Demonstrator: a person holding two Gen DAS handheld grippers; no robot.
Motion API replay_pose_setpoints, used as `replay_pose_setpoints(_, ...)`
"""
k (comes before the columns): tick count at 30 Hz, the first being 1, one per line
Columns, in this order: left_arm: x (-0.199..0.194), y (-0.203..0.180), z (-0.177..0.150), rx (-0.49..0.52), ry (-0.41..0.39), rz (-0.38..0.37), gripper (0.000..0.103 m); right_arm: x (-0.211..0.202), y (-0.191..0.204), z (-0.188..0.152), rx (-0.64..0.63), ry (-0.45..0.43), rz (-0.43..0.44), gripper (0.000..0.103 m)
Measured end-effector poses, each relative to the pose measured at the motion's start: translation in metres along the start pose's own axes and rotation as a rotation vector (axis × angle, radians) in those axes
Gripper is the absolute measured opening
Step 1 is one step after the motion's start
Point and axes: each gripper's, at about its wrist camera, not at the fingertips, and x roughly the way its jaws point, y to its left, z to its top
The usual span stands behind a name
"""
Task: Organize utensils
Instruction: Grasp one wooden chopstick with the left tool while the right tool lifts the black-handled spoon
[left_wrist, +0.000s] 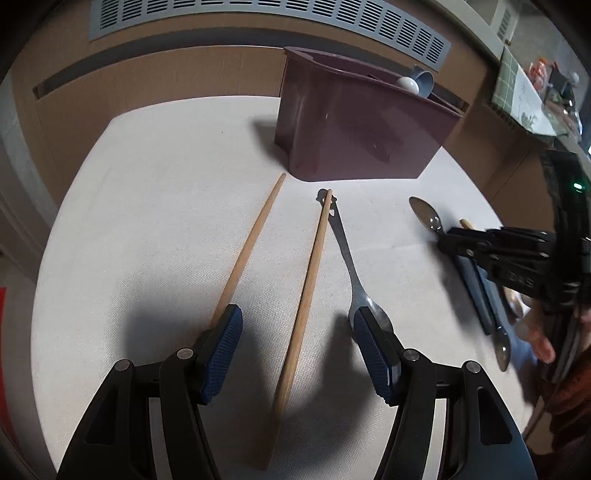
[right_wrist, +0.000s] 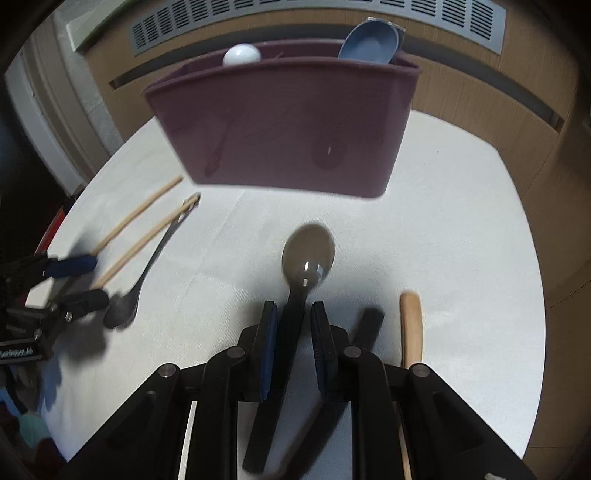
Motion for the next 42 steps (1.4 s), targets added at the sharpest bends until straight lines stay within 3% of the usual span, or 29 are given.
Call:
replay_pose_setpoints(3,0.002,0.002,0.002,-0.002,-0.002,-0.004,0.063,0.01,-0.001,0.015,0.025,-0.007,-0.032,0.018)
replay_pose_setpoints(7,0.004,0.001,0.002,0.013,-0.009,0.007,0.063,0.02,0.003,0.028,0.042,-0.032,-0.033,0.031)
replay_pose_setpoints(12,0.009,-0.002,0.008,0.015,-0.008,0.022,0.063,0.029,0.019,0.036,-0.03,-0.057,-0.078,0.042)
replay_pose_setpoints(14,0.012,-0.002,0.011,0.013,-0.009,0.027,0.063,0.031,0.015,0.041,-0.019,-0.058,-0.065,0.04)
replay_pose_setpoints(15,0.013,-0.003,0.013,0.016,-0.009,0.031,0.063,0.03,0.014,0.041,-0.021,-0.06,-0.073,0.029)
replay_pose_setpoints(20,0.023,-0.013,0.021,0.048,-0.001,0.086,0.063,0.004,0.012,0.025,-0.033,-0.141,-0.088,0.03)
replay_pose_setpoints(22,0.027,-0.017,0.027,0.07,-0.005,0.124,0.046,-0.012,0.009,0.017,-0.027,-0.188,-0.093,0.03)
replay_pose_setpoints(23,0.03,-0.019,0.031,0.086,-0.012,0.145,0.032,-0.017,0.009,0.015,-0.023,-0.202,-0.092,0.03)
replay_pose_setpoints(24,0.032,-0.02,0.034,0.094,-0.015,0.145,0.026,-0.025,0.007,0.011,-0.018,-0.224,-0.089,0.03)
replay_pose_setpoints(29,0.041,-0.028,0.046,0.131,0.0,0.129,0.009,-0.056,0.001,-0.005,-0.016,-0.313,-0.084,0.03)
replay_pose_setpoints(37,0.027,-0.04,0.043,0.12,-0.046,0.078,0.006,-0.077,-0.002,0.0,-0.023,-0.357,-0.08,0.03)
replay_pose_setpoints(42,0.001,-0.029,0.047,0.03,-0.108,-0.008,0.006,-0.08,-0.005,0.001,-0.007,-0.36,-0.078,0.03)
